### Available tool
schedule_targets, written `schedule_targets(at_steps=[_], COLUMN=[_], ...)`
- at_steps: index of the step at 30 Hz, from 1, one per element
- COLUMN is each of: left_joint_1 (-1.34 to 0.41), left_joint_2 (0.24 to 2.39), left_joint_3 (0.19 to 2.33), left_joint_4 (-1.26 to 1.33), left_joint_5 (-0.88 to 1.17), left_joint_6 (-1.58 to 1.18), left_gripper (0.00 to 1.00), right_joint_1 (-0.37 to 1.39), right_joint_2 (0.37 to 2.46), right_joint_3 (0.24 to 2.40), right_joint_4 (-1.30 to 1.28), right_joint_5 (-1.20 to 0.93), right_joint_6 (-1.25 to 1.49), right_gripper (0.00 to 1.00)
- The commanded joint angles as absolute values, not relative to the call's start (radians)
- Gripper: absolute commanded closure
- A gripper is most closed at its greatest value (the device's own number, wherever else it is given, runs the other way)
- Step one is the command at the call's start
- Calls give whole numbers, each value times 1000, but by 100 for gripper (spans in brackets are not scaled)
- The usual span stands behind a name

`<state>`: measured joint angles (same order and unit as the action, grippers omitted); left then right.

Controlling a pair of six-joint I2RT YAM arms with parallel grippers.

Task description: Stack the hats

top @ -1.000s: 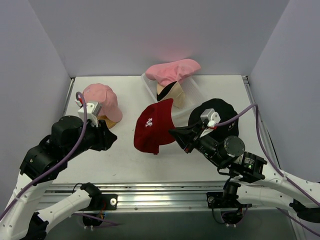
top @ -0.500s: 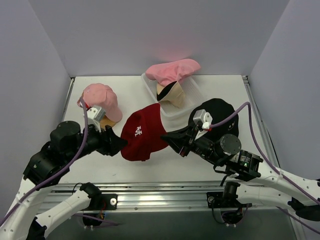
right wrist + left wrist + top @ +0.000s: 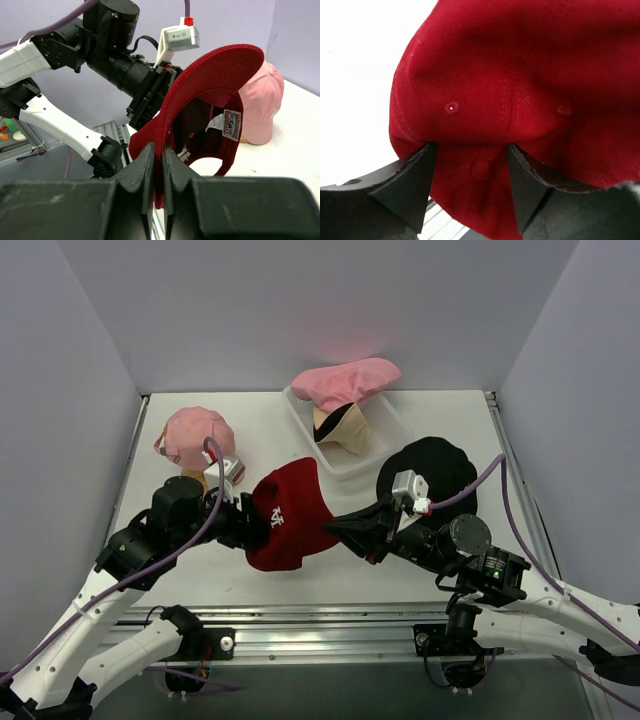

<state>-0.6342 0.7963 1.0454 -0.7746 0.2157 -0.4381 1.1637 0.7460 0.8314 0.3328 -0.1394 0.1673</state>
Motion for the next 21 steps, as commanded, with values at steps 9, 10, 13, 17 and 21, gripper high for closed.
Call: schedule_targets(at_steps=[9,10,13,17,21], left_joint_1=[-634,-634,-634,-635,-634], left_joint_2=[739,718,680,640,633], left_joint_3=[1051,1096,1166,1264,1218], left_joint_4=[-705,-728,-804,-885,-899], left_joint_5=[198,189,172,167,126], left_joint_6=[-453,-449,-440,-437,-420], left_gripper=[98,98,98,98,98], right_joint_1=[1160,1160,1160,1160,1157], right_joint_2=[724,706,675,634,624], right_joint_3=[790,767,735,700,698], right_joint_4=[437,430,417,390,422], right_joint_5=[-84,-57,-8,28,-37], right_joint_6=[155,150,138,130,136], right_gripper=[100,100,100,100,100])
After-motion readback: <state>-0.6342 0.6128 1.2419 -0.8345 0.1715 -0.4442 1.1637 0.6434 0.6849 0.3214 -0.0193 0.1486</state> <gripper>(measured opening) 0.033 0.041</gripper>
